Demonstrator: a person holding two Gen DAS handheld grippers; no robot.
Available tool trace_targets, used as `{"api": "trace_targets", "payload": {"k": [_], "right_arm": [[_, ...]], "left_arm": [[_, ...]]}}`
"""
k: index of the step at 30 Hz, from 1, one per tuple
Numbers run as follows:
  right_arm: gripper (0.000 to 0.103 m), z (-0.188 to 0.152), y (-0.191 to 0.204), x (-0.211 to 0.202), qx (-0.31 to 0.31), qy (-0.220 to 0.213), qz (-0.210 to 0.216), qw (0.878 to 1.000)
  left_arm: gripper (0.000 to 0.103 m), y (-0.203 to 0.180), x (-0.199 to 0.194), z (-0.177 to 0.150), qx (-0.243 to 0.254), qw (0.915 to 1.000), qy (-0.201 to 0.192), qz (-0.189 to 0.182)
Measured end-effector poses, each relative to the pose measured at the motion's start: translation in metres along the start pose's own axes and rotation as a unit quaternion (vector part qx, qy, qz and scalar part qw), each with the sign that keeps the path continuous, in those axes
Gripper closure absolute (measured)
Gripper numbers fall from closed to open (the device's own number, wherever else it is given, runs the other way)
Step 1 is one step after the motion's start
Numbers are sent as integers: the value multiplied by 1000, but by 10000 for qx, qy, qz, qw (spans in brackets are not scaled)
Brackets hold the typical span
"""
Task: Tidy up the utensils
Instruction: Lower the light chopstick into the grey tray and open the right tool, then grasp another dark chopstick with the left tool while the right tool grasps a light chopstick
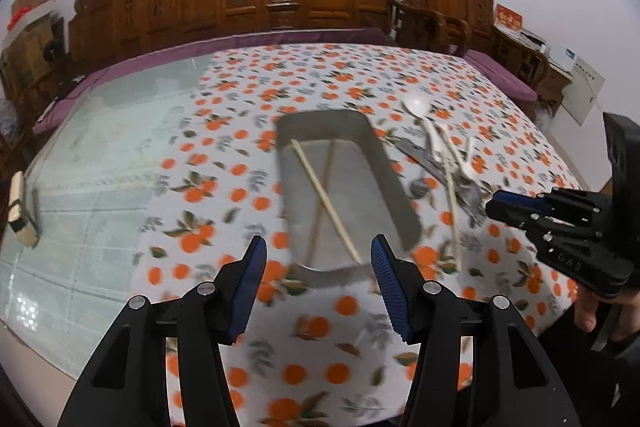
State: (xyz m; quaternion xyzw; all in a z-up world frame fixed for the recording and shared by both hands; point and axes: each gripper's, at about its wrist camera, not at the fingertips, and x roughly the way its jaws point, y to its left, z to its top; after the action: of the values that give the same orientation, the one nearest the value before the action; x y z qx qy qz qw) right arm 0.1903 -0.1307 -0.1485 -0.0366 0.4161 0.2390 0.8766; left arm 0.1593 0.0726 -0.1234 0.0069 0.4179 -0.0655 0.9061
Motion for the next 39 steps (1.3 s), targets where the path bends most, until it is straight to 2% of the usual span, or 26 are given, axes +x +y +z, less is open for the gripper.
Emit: {"api": "trace_targets", "payload": {"k": [7,12,15,17,30,39], "right_arm": [[85,-36,-25,-8,277,-88,-47,9996],[79,-55,-42,-7,439,-106,-85,9989],[78,-65,-50,-6,542,-101,-96,9984],[78,-70,-54,-6,601,-112,-80,9981],[78,-76,-49,-6,572,-233,128,9980],[78,-78,-49,-4,620,-252,173,9976]], "left_arm": [[52,-46,25,-22,3,9997,173,-170],[55,-71,45,-29,-19,9996,130,-269],[67,-80,62,-31,-35,9995,231,-208],[69,-84,75,-33,-36,9992,366,-169],[80,-98,110,-35,-19,9982,595,80],[85,-104,115,-31,18,9982,549,248]]}}
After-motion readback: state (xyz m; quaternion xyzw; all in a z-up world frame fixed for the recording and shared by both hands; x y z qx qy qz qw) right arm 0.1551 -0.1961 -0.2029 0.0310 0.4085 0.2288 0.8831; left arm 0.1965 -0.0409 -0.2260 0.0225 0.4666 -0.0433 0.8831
